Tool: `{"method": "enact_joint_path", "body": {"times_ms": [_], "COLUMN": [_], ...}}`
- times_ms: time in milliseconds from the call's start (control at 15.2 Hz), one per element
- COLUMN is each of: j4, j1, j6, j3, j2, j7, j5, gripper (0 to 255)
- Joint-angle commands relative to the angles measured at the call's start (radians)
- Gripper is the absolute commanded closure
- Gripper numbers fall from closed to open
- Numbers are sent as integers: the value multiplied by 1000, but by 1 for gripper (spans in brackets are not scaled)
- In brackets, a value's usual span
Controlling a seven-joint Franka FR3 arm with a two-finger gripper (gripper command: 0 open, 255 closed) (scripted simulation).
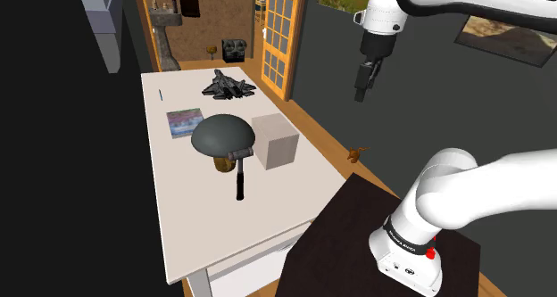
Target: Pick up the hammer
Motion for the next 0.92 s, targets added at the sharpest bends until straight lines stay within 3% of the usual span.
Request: {"method": "enact_joint_path", "body": {"times_ms": [0,858], "j4": [0,-33], "j1": [0,115], "j6": [0,415], "j3": [0,-113], "j2": [0,362], "j7": [0,-329], "j5": [0,-10], "gripper": [0,0]}}
